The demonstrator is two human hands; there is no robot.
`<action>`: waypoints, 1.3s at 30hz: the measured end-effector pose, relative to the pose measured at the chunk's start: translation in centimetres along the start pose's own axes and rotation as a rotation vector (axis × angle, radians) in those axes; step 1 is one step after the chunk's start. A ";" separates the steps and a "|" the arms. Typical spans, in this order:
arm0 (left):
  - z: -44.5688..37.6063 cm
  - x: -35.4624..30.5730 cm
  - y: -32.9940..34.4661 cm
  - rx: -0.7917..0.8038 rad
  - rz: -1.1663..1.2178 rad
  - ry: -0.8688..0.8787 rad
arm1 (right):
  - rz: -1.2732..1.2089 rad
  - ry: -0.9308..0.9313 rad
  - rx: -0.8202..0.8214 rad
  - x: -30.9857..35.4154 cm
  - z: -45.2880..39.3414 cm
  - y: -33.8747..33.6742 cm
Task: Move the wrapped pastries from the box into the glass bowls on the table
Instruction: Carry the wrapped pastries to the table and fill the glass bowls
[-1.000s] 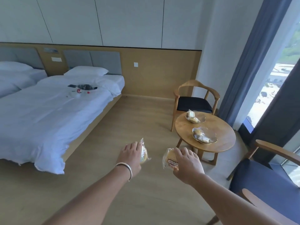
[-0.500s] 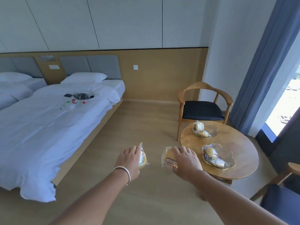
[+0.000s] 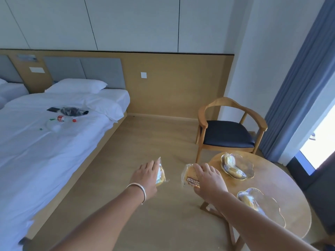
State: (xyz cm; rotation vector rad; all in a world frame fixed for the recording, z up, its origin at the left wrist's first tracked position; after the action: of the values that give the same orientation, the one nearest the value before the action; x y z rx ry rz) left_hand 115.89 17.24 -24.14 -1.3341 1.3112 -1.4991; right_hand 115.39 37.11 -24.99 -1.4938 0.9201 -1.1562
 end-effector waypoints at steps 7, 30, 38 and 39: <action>-13.4 6.6 2.5 -0.008 0.041 0.065 | -0.034 0.078 -0.012 0.9 -13.4 0.6; -52.2 -0.5 6.0 0.023 0.046 0.344 | -0.140 0.406 -0.075 -21.2 -39.4 1.7; -62.2 -11.6 4.1 -0.010 0.044 0.528 | -0.182 0.637 -0.120 -34.0 -38.7 -0.6; -62.9 -13.4 3.8 -0.018 0.043 0.569 | -0.183 0.671 -0.120 -35.3 -38.0 -0.7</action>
State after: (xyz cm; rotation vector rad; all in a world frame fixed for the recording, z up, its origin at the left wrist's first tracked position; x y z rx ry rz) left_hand 56.85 42.77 -27.43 -0.9052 1.6848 -1.9213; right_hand 69.59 61.08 -29.85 -1.3128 1.3333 -1.8207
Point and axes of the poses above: each hand's wrist, its own z-axis away from the middle knuckle, its own y-axis out of the palm, x = y × z, the point moved 9 cm from there along -z, towards the middle knuckle, and after that the axes turned 8 degrees about -z, right-handed, at the moved point
